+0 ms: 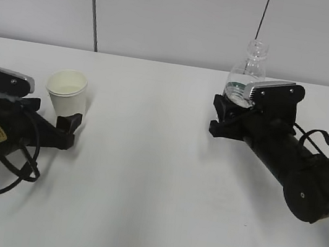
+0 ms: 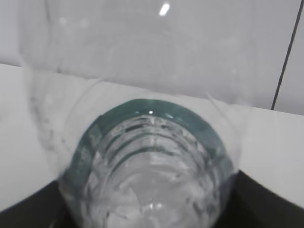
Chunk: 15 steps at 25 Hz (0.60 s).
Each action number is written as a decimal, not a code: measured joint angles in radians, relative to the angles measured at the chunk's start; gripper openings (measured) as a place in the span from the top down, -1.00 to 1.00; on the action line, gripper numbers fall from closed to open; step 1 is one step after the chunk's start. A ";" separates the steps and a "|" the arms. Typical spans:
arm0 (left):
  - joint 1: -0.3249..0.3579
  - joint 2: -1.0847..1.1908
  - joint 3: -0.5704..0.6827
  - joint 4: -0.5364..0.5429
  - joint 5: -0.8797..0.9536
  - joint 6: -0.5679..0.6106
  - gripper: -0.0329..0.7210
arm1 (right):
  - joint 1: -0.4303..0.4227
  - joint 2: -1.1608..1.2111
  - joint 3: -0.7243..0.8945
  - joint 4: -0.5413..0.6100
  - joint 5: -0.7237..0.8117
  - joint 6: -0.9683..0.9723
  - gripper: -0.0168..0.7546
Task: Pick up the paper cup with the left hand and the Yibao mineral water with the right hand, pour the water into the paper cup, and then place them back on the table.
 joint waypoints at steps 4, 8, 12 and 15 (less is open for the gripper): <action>-0.015 -0.094 0.106 -0.005 -0.010 -0.034 -0.66 | 0.000 0.000 -0.005 0.000 0.000 0.001 -0.13; -0.050 -0.283 0.200 -0.036 0.020 -0.062 -0.63 | 0.000 0.004 -0.047 0.009 0.008 0.001 -0.13; -0.069 -0.524 0.222 -0.073 0.254 -0.067 -0.61 | 0.000 0.040 -0.090 0.019 0.012 0.001 -0.13; -0.069 -0.675 0.225 -0.073 0.381 -0.067 -0.60 | 0.000 0.076 -0.115 0.036 0.014 0.001 -0.13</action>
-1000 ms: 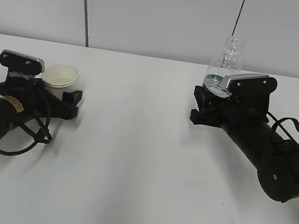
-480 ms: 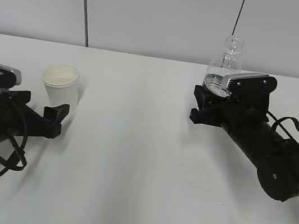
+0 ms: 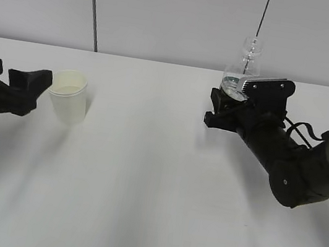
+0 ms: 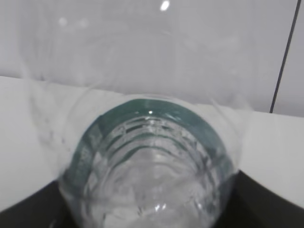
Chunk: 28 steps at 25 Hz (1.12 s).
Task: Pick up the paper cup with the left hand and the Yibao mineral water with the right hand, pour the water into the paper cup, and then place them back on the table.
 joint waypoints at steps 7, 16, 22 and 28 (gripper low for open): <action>0.000 -0.173 0.002 0.000 0.194 0.000 -0.60 | 0.000 0.096 -0.042 0.009 -0.003 0.029 -0.13; 0.000 -0.202 0.003 0.016 0.237 0.000 -0.60 | 0.000 0.146 -0.055 0.013 -0.036 0.055 -0.23; 0.000 -0.202 0.003 0.018 0.237 0.000 -0.60 | 0.000 0.146 -0.061 0.013 -0.048 0.057 -0.58; 0.000 -0.202 0.003 0.018 0.246 0.000 -0.60 | 0.000 0.146 0.006 0.013 -0.067 0.057 -0.60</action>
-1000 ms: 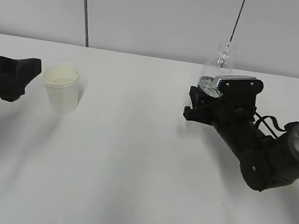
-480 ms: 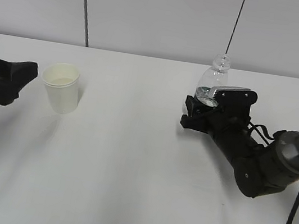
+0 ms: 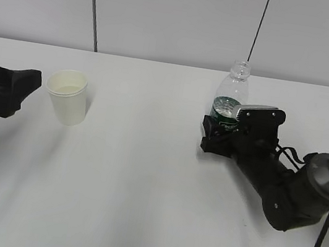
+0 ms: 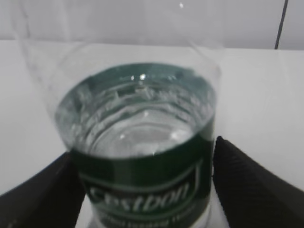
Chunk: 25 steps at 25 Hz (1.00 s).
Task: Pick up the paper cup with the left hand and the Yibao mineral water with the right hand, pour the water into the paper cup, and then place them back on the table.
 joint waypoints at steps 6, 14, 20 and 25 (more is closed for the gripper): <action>0.000 0.000 0.000 0.004 0.011 0.000 -0.60 | 0.000 0.000 0.117 -0.002 -0.022 0.000 -0.60; 0.000 -0.004 -0.015 0.006 0.137 0.000 -0.60 | 0.000 -0.159 0.246 -0.031 0.009 0.000 -0.60; 0.000 -0.018 -0.214 -0.003 0.582 0.000 -0.60 | 0.000 -0.459 0.261 -0.106 0.389 0.007 -0.59; 0.000 -0.019 -0.409 -0.043 1.072 0.000 -0.57 | 0.001 -0.715 0.267 -0.181 0.874 0.047 -0.58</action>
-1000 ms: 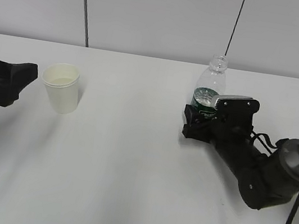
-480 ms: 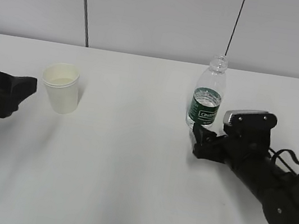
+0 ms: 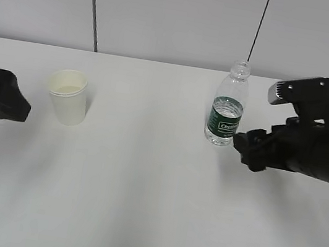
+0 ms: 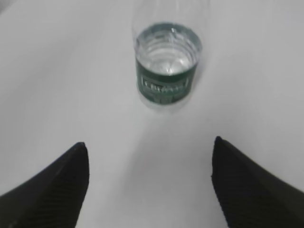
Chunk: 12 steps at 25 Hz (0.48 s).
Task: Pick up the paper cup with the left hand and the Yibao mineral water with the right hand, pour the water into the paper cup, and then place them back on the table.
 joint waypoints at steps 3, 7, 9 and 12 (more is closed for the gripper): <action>0.000 -0.001 -0.069 -0.021 0.224 0.030 -0.51 | 0.000 -0.138 0.002 -0.006 0.283 0.002 -0.58; 0.000 -0.017 -0.088 -0.082 0.409 0.083 -0.48 | 0.002 -0.298 0.002 0.003 0.604 0.004 -0.58; 0.000 -0.045 -0.088 -0.101 0.468 0.103 -0.47 | 0.004 -0.363 0.002 0.023 0.732 -0.016 -0.57; -0.001 -0.114 -0.088 -0.110 0.530 0.115 -0.47 | 0.004 -0.453 0.002 0.142 0.887 -0.128 -0.57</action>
